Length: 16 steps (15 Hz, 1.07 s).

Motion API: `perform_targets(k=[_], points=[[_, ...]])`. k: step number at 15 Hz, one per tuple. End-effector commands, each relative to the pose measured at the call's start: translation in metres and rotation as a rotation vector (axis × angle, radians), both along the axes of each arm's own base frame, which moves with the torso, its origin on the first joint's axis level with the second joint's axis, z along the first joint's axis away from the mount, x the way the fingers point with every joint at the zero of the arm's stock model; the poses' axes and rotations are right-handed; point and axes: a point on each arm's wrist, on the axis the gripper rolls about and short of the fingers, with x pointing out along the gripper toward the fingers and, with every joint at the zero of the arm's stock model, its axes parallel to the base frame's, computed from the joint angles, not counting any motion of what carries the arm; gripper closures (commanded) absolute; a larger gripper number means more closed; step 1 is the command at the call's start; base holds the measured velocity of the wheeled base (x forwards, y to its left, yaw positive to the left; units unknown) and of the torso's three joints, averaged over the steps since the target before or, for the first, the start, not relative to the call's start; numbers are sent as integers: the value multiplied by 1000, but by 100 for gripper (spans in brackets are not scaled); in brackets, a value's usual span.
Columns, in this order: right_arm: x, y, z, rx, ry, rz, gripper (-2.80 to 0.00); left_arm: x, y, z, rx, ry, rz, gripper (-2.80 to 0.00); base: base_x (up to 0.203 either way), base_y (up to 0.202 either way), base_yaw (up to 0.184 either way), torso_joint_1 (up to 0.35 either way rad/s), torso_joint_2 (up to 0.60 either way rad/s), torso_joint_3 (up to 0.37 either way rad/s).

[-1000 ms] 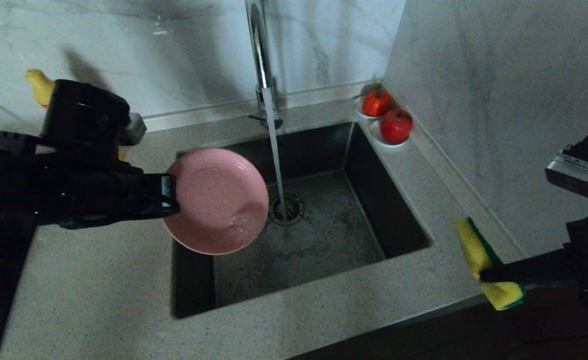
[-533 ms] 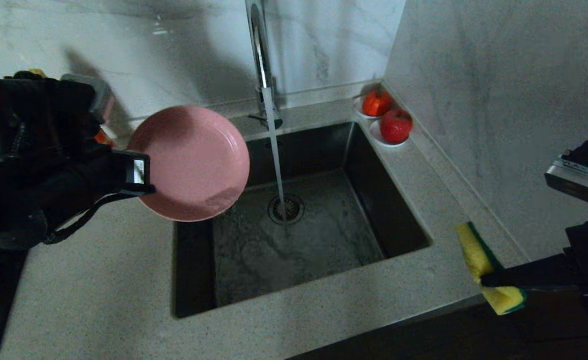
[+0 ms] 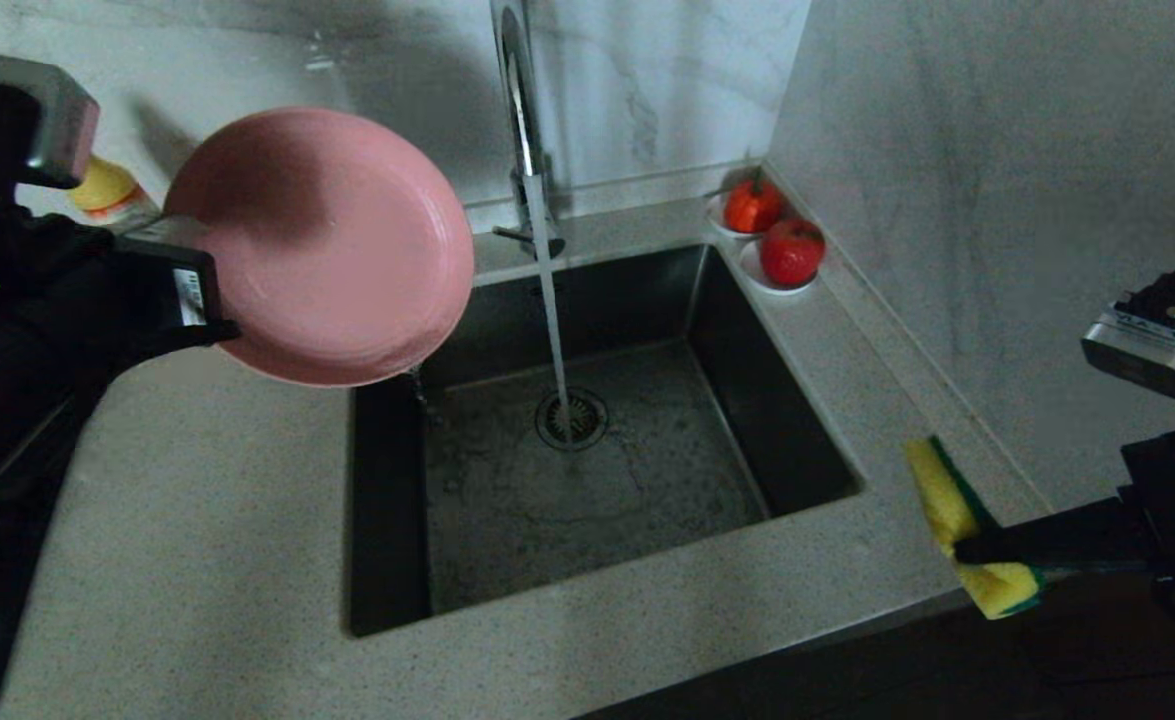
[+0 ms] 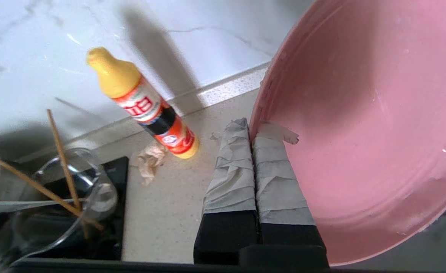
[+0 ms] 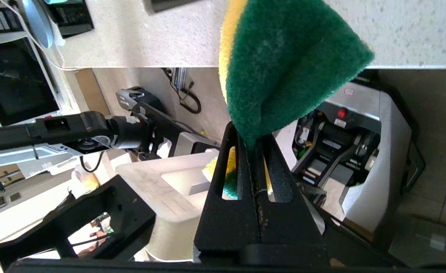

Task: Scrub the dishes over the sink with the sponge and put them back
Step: Wash the plate

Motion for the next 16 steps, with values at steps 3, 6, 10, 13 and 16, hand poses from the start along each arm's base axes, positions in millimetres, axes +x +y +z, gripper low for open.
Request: perform_targets(k=[3,6,10,13,16], points=[[-7,4,17,8,-50,30,0,-51,17,19,15,27,-61,0,0,0,0,0,0,0],[-15,11,36,15,-119,67,0,-69,21,27,10,92,-188,0,0,0,0,0,0,0],[-30,22,66,45,-162,177,0,-78,21,31,-110,192,-340,0,0,0,0,0,0,0],[-38,33,77,72,-174,268,0,-88,21,33,-156,269,-483,0,0,0,0,0,0,0],[-39,48,85,89,-171,349,0,-83,17,30,-231,296,-499,0,0,0,0,0,0,0]])
